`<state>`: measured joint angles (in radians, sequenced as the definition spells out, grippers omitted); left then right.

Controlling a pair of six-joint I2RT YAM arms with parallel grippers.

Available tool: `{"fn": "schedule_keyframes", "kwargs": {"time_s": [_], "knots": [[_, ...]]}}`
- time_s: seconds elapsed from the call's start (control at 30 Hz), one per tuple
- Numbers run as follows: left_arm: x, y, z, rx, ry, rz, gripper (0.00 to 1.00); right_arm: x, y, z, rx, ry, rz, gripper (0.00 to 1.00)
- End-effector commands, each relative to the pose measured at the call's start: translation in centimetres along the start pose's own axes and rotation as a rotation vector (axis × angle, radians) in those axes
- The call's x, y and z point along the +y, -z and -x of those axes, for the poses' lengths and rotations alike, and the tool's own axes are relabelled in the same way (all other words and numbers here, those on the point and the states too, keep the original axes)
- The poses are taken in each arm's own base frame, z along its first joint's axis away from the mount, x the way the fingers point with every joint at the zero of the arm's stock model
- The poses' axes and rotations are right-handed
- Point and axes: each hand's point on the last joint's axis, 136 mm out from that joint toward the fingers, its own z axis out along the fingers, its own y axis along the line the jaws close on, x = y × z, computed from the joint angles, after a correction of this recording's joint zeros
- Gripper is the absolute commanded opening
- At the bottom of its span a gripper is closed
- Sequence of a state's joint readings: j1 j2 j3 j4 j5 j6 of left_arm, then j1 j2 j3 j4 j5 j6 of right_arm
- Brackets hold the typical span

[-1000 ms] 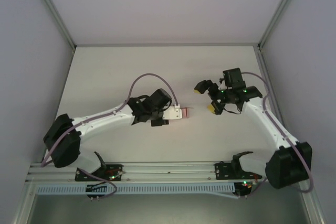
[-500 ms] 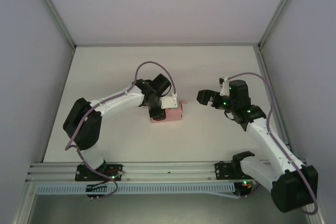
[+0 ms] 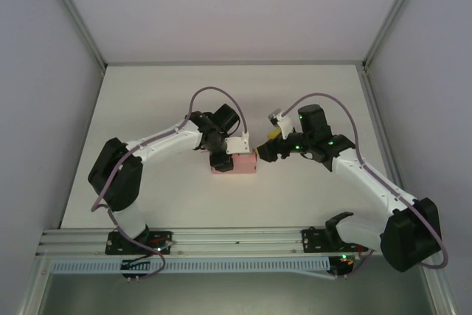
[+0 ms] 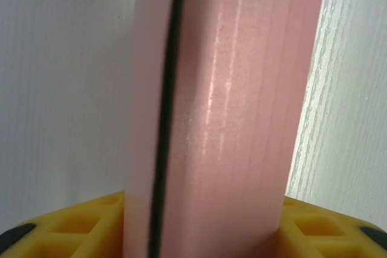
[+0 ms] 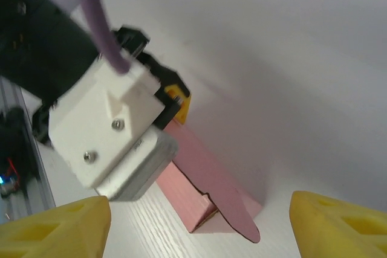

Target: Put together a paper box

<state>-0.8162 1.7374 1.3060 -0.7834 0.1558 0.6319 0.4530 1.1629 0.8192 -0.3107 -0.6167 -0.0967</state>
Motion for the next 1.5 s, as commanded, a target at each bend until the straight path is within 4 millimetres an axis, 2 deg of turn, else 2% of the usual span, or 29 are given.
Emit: {"fn": "schedule_keyframes", "kwargs": {"time_s": [0.0, 0.07, 0.13, 0.2, 0.37, 0.53, 0.77, 1.03, 1.2, 1.33, 1.47], "knots": [[-1.1, 0.8, -0.1, -0.019, -0.020, -0.035, 0.51, -0.4, -0.4, -1.2, 0.056, 0.160, -0.027, 0.77], [-1.1, 0.8, -0.1, -0.020, -0.022, -0.036, 0.51, -1.6, -0.8, -1.1, 0.059, 0.171, -0.081, 0.69], [-1.2, 0.6, -0.2, -0.015, -0.020, -0.039, 0.51, -1.9, -1.3, -1.1, 0.073, 0.172, -0.075, 0.64], [-1.1, 0.5, -0.2, -0.015, -0.019, -0.038, 0.51, -1.5, -1.8, -1.5, 0.109, 0.174, -0.029, 0.59], [-1.2, 0.5, -0.1, -0.018, -0.017, -0.039, 0.51, -0.7, -2.1, -3.2, 0.174, 0.190, 0.044, 0.58], [-1.1, 0.7, -0.1, -0.022, -0.018, -0.034, 0.51, -1.2, -2.5, -2.5, 0.141, 0.177, 0.018, 0.39], [-1.0, 0.7, 0.1, -0.029, -0.015, -0.031, 0.51, -1.4, -2.7, -3.2, 0.181, 0.163, 0.029, 0.41], [-0.9, 0.8, 0.3, -0.036, -0.008, -0.028, 0.52, -0.5, -2.8, -2.7, 0.164, 0.124, 0.078, 0.18], [-0.5, 0.7, 0.6, -0.049, 0.011, -0.009, 0.51, 0.0, -2.8, -2.2, 0.145, 0.013, 0.076, 0.01], [-0.3, 0.6, 0.7, -0.052, 0.028, 0.004, 0.52, 0.1, -3.0, -0.9, 0.068, -0.166, 0.032, 0.00], [0.1, 0.5, 0.7, -0.051, 0.046, 0.026, 0.51, 0.1, -3.0, 0.3, -0.007, -0.497, 0.003, 0.00]]}}
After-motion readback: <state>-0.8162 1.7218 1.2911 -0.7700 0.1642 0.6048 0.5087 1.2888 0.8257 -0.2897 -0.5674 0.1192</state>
